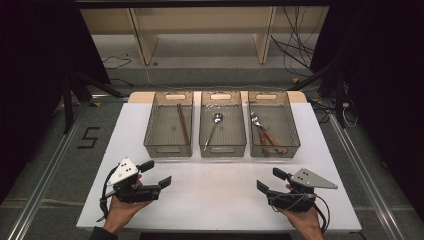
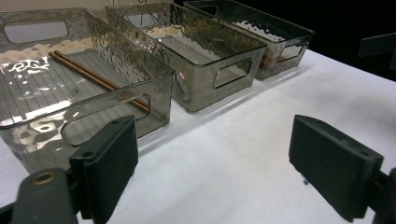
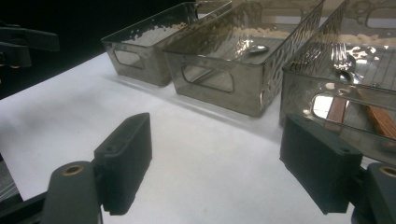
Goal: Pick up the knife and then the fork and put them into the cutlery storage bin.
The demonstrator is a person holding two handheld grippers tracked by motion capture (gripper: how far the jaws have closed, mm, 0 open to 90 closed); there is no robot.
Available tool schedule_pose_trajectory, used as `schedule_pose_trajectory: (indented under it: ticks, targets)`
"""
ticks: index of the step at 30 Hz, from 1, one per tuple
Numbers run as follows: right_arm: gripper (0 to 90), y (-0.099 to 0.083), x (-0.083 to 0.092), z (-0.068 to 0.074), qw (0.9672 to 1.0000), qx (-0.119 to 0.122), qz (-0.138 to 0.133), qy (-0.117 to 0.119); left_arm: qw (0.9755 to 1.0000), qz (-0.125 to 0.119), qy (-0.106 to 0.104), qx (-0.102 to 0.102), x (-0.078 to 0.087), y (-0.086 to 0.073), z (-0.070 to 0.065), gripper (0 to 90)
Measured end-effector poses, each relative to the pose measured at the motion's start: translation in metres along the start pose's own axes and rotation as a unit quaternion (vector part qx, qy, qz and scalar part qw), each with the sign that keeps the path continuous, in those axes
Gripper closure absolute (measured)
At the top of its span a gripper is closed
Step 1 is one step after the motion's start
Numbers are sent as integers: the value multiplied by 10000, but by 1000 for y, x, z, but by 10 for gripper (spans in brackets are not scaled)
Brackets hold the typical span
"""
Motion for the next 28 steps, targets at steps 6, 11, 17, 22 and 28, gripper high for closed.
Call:
schedule_pose_trajectory:
  ticks: [6,11,17,22,28]
  targets:
    - [236,-2,2,1,10000,44,8,-21,10000,29,-32,-5,0,-1,-1,151]
    - [226,-2,2,0,10000,54,-11,-45,10000,24,-41,-9,-1,-1,-2,151]
    - [218,-1,1,1,10000,71,6,-68,10000,19,-42,-4,-1,-1,-2,152]
    - [217,-1,2,-1,9999,72,-3,-88,10000,22,-43,-7,-1,-1,-2,152]
    - [217,-1,1,-1,9999,81,10,-98,10000,29,-50,-3,-1,-1,-2,152]
Point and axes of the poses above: each handheld gripper's, and its own axes: x roughly backward along the jaws, y roughly out of its top, z roughly to its left, the point moved 5 cm from there along -x, roughly forward along the jaws, and after that the axes turned 10 degrees about x, right-handed, at the moved point
